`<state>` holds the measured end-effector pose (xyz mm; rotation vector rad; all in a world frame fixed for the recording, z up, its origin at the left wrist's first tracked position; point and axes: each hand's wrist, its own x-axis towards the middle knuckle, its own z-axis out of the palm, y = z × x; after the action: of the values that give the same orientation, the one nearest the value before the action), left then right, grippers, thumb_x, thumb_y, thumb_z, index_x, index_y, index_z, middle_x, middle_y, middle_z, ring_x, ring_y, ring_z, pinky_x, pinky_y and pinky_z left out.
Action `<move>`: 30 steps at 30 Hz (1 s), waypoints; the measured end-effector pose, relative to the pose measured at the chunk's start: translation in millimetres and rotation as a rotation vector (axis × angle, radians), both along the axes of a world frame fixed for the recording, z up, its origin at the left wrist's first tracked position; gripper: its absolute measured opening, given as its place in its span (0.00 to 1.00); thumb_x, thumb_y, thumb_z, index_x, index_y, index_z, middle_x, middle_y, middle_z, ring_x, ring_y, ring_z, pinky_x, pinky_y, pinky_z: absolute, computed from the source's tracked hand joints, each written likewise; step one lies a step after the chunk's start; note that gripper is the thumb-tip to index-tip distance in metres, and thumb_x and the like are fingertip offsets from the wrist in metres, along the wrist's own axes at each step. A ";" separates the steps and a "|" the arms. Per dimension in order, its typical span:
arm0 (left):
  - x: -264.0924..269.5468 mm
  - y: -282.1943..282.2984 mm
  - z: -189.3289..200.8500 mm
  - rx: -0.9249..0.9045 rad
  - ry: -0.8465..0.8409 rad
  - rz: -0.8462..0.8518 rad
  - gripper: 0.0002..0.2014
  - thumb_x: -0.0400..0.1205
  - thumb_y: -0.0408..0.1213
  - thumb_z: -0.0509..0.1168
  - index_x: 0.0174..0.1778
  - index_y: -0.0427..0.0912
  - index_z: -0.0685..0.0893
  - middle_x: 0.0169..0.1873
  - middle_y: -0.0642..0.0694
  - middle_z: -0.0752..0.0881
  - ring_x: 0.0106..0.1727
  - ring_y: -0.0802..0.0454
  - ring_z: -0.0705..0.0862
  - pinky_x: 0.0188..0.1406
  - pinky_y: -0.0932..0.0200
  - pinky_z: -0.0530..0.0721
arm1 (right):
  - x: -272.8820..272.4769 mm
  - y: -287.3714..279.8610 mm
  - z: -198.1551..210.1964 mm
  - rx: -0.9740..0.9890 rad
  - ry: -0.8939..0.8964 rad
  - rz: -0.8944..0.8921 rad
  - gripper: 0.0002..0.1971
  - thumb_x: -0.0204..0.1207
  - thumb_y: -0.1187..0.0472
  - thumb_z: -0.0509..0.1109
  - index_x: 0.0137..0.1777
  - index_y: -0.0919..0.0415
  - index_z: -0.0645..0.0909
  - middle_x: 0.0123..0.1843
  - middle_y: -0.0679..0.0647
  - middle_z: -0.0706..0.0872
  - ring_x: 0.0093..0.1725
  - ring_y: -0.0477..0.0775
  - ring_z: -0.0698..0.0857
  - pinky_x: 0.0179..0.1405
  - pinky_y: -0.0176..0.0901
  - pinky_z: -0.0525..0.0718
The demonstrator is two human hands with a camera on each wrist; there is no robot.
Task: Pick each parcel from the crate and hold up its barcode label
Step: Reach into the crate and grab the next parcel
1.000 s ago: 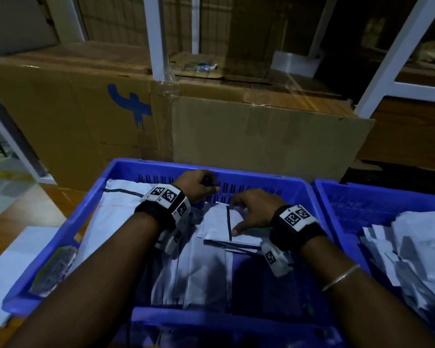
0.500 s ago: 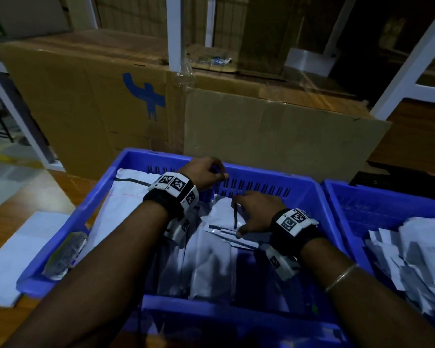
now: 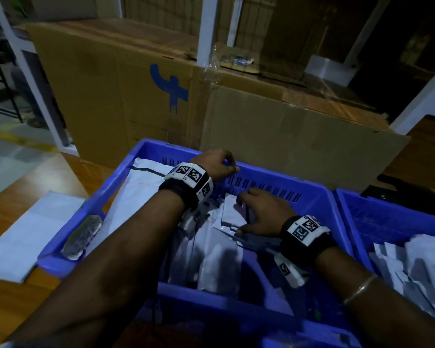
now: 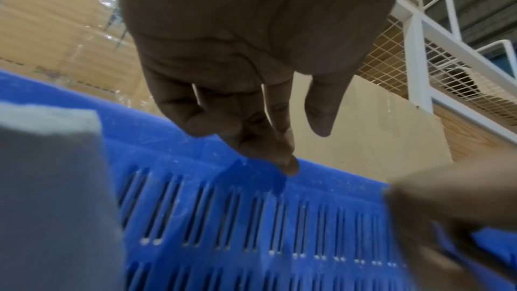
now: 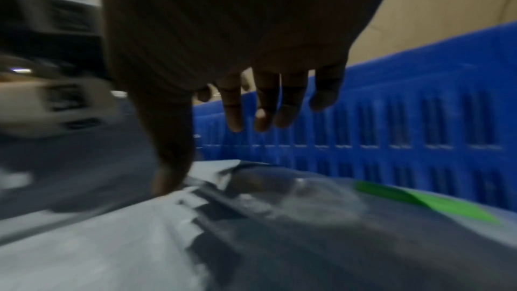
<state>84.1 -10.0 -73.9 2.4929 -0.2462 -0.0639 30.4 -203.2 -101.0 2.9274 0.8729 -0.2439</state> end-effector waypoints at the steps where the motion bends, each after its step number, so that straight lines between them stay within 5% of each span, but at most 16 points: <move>1: 0.4 0.7 -0.1 0.006 0.006 0.003 0.13 0.80 0.55 0.66 0.53 0.52 0.86 0.54 0.46 0.87 0.56 0.48 0.84 0.54 0.52 0.84 | -4.5 5.3 1.1 -0.018 0.014 0.054 0.26 0.67 0.40 0.77 0.61 0.50 0.76 0.57 0.51 0.79 0.56 0.59 0.81 0.41 0.47 0.77; 4: -1.7 0.8 0.4 0.013 0.022 0.000 0.14 0.81 0.54 0.66 0.55 0.50 0.86 0.53 0.45 0.86 0.50 0.49 0.83 0.47 0.57 0.80 | -18.9 21.3 -3.7 -0.089 0.123 0.217 0.11 0.74 0.49 0.72 0.55 0.49 0.79 0.51 0.50 0.81 0.53 0.58 0.84 0.39 0.47 0.80; 8: -5.1 -1.7 1.1 0.011 0.031 -0.018 0.15 0.82 0.52 0.66 0.57 0.47 0.87 0.52 0.44 0.87 0.51 0.48 0.83 0.43 0.60 0.75 | -27.3 39.4 -10.4 -0.157 0.359 0.312 0.20 0.71 0.52 0.78 0.64 0.47 0.82 0.56 0.52 0.85 0.56 0.53 0.82 0.45 0.46 0.81; 14: -6.7 -4.9 1.5 0.018 0.022 -0.008 0.14 0.82 0.52 0.67 0.57 0.47 0.86 0.56 0.42 0.86 0.58 0.44 0.84 0.45 0.61 0.75 | -34.1 60.6 -13.3 -0.170 0.489 0.418 0.22 0.71 0.55 0.79 0.66 0.41 0.82 0.46 0.48 0.88 0.42 0.44 0.80 0.48 0.46 0.85; 21: -8.0 -5.2 3.9 0.006 0.015 -0.002 0.15 0.82 0.52 0.66 0.58 0.47 0.86 0.59 0.42 0.85 0.60 0.44 0.83 0.47 0.61 0.75 | -42.3 72.4 -17.2 -0.317 0.554 0.535 0.26 0.80 0.57 0.71 0.78 0.50 0.74 0.74 0.53 0.79 0.71 0.57 0.77 0.69 0.49 0.78; 25: -9.3 -5.5 5.3 0.012 0.022 -0.006 0.15 0.82 0.52 0.66 0.58 0.48 0.86 0.59 0.42 0.85 0.59 0.44 0.83 0.48 0.60 0.75 | -47.9 70.8 -12.8 -0.226 0.532 0.554 0.20 0.79 0.55 0.72 0.71 0.52 0.81 0.67 0.51 0.85 0.65 0.54 0.82 0.63 0.37 0.75; 30: -10.0 -5.3 5.8 0.039 0.021 0.005 0.15 0.81 0.54 0.66 0.57 0.50 0.86 0.60 0.43 0.85 0.59 0.44 0.83 0.48 0.59 0.76 | -52.8 62.9 8.2 -0.218 0.503 0.458 0.19 0.73 0.40 0.73 0.61 0.45 0.85 0.55 0.46 0.90 0.54 0.51 0.87 0.56 0.48 0.86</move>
<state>74.0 -15.3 -68.1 2.5301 -0.2321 -0.0935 -22.4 -140.3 -92.9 2.4044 1.4362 -0.9879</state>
